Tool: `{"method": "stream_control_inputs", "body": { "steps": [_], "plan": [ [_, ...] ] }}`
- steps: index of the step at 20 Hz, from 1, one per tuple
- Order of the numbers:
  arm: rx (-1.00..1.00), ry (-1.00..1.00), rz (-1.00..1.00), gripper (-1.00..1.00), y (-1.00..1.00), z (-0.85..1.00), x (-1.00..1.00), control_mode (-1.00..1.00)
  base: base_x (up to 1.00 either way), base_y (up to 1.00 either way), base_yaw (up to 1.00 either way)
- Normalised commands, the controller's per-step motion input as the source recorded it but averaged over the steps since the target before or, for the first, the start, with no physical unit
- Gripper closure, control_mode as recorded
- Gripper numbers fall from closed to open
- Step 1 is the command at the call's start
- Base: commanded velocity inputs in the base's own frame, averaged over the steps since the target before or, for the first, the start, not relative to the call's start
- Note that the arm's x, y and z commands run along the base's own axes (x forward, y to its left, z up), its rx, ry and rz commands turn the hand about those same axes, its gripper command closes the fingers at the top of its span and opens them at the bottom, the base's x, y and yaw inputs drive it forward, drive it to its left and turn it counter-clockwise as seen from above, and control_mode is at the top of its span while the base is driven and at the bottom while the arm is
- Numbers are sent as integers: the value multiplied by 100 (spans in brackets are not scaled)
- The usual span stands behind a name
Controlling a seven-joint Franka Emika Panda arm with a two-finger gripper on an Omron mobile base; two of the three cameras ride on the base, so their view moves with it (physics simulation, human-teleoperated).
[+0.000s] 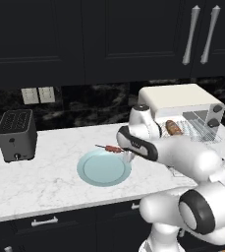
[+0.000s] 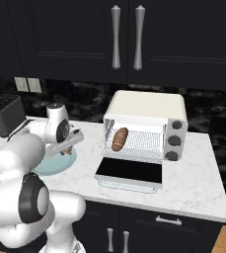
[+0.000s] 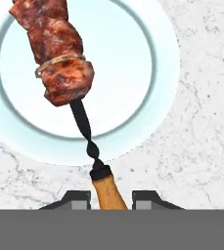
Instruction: Pick up the kebab skewer and baguette bread, and place them inside the toaster oven. Close the toaster oven door and start by setting the timer.
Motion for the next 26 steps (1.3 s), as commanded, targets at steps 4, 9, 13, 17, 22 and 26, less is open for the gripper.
{"method": "stream_control_inputs", "body": {
  "steps": [4,9,13,17,22,26],
  "plan": [
    [1,0,-10,100,-76,85,-64,-100,0,0,0],
    [0,0,-20,100,-90,69,-42,-100,0,0,0],
    [0,0,-27,100,-92,65,-17,-100,0,0,0],
    [0,0,-36,100,-96,37,-1,-100,0,0,0],
    [0,1,-41,100,-100,17,0,-100,0,0,0],
    [0,0,-33,100,-85,5,6,-100,0,0,0]
  ]
}}
